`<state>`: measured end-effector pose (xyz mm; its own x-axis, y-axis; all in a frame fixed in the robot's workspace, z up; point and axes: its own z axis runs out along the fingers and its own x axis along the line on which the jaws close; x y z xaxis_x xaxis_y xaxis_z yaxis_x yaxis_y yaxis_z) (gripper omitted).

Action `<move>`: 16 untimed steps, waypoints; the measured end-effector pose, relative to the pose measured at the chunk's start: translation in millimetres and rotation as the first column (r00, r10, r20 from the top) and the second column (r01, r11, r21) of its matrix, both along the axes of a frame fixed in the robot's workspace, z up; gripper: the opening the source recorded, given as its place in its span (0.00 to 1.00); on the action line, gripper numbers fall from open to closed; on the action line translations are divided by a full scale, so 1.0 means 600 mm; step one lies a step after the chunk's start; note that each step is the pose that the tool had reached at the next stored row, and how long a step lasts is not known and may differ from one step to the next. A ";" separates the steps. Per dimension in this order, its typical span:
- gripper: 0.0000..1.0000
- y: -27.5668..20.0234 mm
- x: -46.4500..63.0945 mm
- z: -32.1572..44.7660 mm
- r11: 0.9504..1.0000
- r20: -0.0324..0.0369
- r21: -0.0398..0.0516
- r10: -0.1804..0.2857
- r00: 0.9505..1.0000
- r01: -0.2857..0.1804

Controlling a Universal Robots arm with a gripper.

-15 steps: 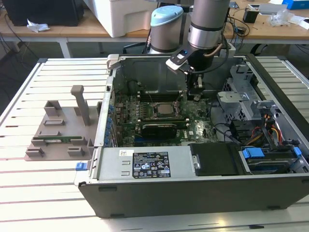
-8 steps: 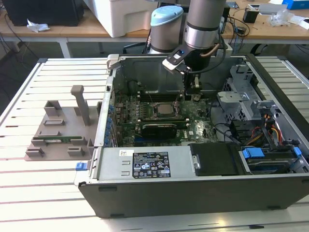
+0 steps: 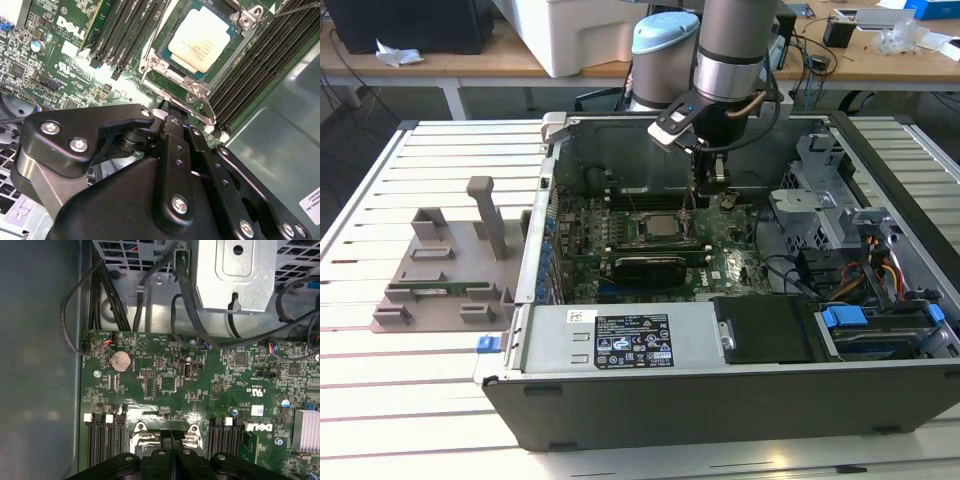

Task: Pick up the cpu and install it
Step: 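Close the cpu cover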

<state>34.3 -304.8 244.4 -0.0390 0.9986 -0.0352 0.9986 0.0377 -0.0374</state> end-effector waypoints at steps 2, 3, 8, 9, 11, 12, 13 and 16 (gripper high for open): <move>0.11 0.0001 -0.003 0.000 1.000 0.000 0.000 0.000 1.000 0.000; 0.11 0.0001 -0.004 0.000 1.000 0.000 0.000 0.000 1.000 0.000; 0.11 0.0002 -0.010 0.000 1.000 0.000 0.000 0.000 1.000 0.000; 0.11 0.0002 -0.011 0.000 1.000 0.000 0.000 0.000 1.000 0.000; 0.11 0.0002 -0.014 0.000 1.000 0.000 0.000 0.000 1.000 0.000; 0.11 0.0003 -0.018 -0.001 1.000 0.000 0.000 0.000 1.000 0.000; 0.11 0.0004 -0.046 -0.009 1.000 0.000 0.000 0.000 1.000 0.000; 0.11 0.0007 -0.121 -0.043 1.000 0.000 0.000 0.000 1.000 0.000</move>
<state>-38.6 -304.4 218.5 -0.0390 0.9986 -0.0351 0.9986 0.0376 -0.0373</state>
